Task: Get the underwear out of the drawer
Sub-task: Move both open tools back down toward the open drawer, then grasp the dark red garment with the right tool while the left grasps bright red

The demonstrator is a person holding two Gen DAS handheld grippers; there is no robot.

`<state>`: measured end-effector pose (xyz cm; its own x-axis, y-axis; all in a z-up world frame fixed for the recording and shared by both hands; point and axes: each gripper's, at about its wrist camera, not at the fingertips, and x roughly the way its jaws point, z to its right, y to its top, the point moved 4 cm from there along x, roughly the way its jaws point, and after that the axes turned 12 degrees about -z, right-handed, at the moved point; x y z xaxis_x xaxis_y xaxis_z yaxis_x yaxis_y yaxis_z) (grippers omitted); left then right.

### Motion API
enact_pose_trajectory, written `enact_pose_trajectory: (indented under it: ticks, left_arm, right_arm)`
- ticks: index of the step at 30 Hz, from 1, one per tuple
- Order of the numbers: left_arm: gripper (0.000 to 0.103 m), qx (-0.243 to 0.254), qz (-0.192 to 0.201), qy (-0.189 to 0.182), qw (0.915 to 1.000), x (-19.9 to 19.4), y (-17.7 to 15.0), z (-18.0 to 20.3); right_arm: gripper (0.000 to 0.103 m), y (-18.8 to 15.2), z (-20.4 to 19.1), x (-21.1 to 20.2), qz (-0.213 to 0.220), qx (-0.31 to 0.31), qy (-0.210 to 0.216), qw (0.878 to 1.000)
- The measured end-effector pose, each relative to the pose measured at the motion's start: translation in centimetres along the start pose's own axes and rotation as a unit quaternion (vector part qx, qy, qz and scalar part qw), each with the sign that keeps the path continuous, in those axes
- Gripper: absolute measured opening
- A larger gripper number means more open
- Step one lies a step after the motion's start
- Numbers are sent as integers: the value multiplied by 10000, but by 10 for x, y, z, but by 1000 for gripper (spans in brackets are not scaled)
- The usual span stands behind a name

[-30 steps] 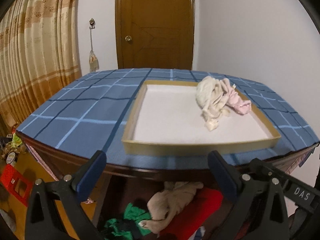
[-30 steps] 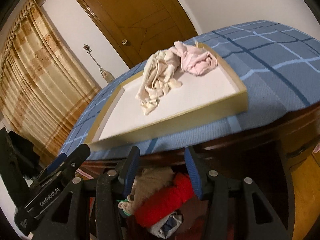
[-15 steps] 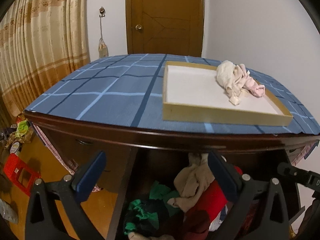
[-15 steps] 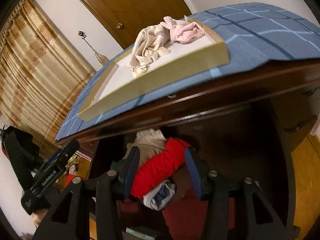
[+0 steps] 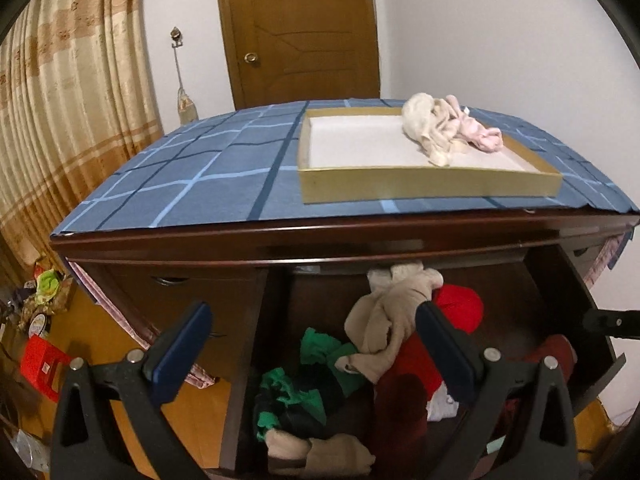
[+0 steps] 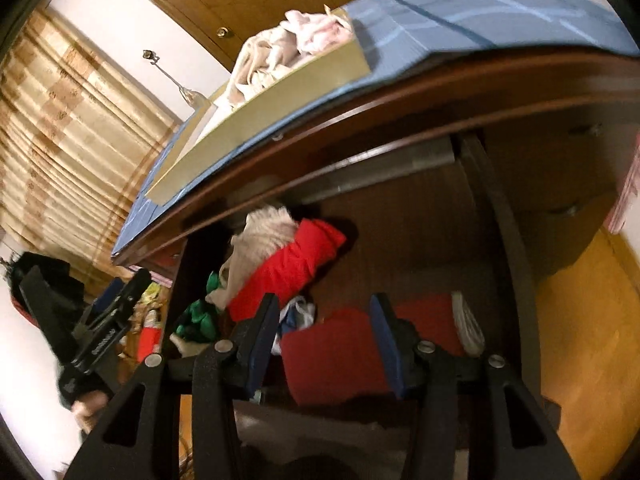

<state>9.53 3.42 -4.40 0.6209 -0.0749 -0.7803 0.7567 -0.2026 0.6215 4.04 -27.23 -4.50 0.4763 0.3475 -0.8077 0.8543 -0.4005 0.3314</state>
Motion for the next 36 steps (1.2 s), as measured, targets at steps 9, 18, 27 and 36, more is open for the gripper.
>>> enact_pose_trajectory:
  ticks: [9, 18, 27, 36]
  left_arm:
    - [103, 145, -120, -18, 9998, 5, -1, 6]
    - [103, 299, -300, -52, 9991, 13, -4, 8]
    - [103, 317, -194, -27, 9993, 5, -2, 8]
    - [103, 242, -236, -41, 9994, 8, -2, 3]
  right_arm:
    - [50, -8, 9, 21, -1082, 698, 432, 9907]
    - [50, -11, 22, 36, -1540, 1086, -377, 9814]
    - [51, 1, 15, 59, -1920, 1301, -377, 9720]
    - [62, 10, 49, 94, -2051, 2444, -19, 9477]
